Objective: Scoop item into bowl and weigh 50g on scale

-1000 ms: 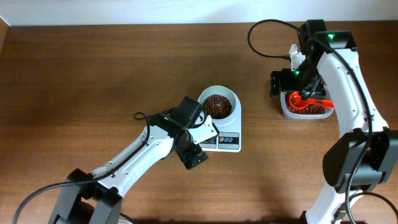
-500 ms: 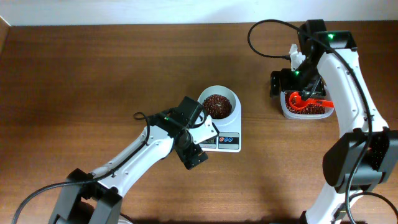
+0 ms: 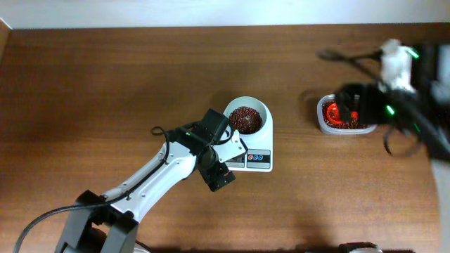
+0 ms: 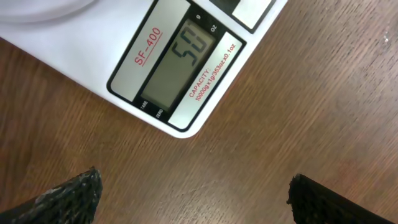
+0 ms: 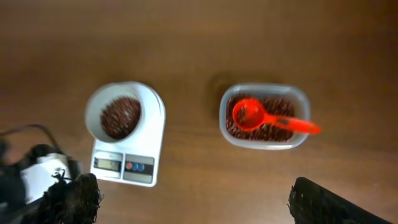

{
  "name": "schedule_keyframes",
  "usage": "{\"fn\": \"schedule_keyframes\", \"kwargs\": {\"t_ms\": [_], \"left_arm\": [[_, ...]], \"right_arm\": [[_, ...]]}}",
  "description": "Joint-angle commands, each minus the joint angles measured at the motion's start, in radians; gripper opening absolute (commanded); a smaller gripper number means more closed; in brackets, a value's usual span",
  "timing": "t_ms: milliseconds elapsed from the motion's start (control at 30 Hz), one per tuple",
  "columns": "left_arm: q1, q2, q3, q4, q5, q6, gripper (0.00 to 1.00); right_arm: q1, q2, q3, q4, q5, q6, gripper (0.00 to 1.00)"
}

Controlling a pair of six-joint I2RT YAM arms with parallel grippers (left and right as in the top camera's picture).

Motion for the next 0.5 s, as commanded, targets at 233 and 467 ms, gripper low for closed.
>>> {"fn": "schedule_keyframes", "kwargs": {"t_ms": [233, 467], "left_arm": [[0.002, -0.012, -0.003, 0.001, 0.011, 0.016, 0.99], [0.002, -0.012, -0.003, 0.001, 0.011, 0.016, 0.99]], "right_arm": [[0.005, -0.573, -0.07, -0.004, 0.106, -0.013, 0.99], [0.005, -0.958, -0.358, 0.021, 0.106, -0.013, 0.98]]}}
